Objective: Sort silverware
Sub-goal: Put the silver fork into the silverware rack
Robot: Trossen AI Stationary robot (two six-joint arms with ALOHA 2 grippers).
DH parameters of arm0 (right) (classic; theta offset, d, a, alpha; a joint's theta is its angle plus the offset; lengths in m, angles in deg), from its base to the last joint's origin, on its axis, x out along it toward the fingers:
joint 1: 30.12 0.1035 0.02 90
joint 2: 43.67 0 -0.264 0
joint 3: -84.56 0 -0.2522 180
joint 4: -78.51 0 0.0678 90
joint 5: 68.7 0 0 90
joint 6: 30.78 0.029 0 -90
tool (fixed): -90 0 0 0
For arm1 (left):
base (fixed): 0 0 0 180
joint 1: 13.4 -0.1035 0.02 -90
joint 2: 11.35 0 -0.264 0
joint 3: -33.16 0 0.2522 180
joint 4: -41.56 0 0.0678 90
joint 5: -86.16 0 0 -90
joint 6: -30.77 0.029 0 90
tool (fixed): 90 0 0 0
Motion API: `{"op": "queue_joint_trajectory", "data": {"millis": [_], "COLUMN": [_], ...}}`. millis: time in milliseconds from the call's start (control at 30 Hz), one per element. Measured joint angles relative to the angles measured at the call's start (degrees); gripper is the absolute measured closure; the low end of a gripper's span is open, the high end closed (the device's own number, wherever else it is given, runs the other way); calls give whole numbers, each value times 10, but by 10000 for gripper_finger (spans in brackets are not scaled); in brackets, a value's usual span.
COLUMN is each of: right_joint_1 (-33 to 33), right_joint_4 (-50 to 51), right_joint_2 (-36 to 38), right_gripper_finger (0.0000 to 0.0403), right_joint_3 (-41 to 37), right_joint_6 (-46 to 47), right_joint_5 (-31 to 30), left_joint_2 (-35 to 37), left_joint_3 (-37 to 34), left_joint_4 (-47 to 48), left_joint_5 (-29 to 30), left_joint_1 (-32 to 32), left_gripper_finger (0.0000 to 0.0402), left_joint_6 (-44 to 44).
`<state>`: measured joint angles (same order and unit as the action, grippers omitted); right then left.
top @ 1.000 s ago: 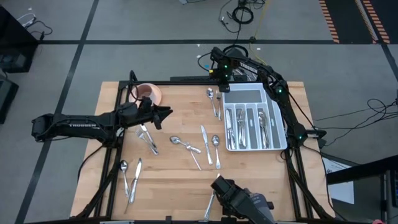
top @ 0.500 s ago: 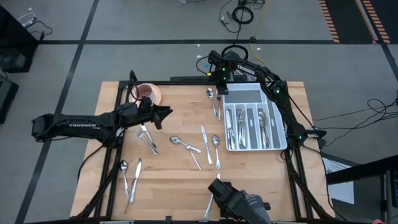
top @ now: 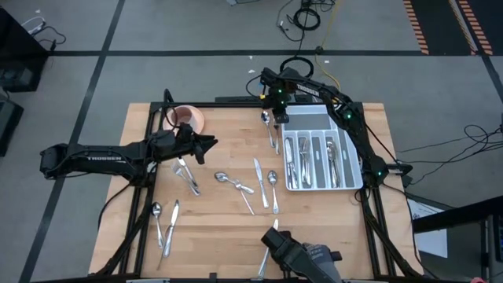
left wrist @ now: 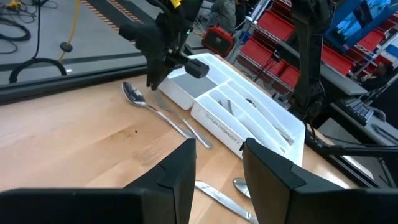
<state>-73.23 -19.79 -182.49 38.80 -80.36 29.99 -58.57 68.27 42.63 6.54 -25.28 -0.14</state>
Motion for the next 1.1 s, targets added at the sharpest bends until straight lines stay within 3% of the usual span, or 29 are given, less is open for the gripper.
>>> {"op": "queue_joint_trajectory", "data": {"millis": [367, 1100], "right_joint_1": [9, 28], "right_joint_4": [22, 63], "right_joint_2": [23, 41], "right_gripper_finger": [402, 402], "right_joint_3": [1, 142], "right_joint_6": [-6, 24], "right_joint_5": [-15, 2], "left_joint_2": [0, 0], "left_joint_3": [0, 0], "left_joint_4": [1, 0], "left_joint_5": [0, 0], "left_joint_1": [0, 0], "left_gripper_finger": [268, 268], "left_joint_6": [1, -2]}}
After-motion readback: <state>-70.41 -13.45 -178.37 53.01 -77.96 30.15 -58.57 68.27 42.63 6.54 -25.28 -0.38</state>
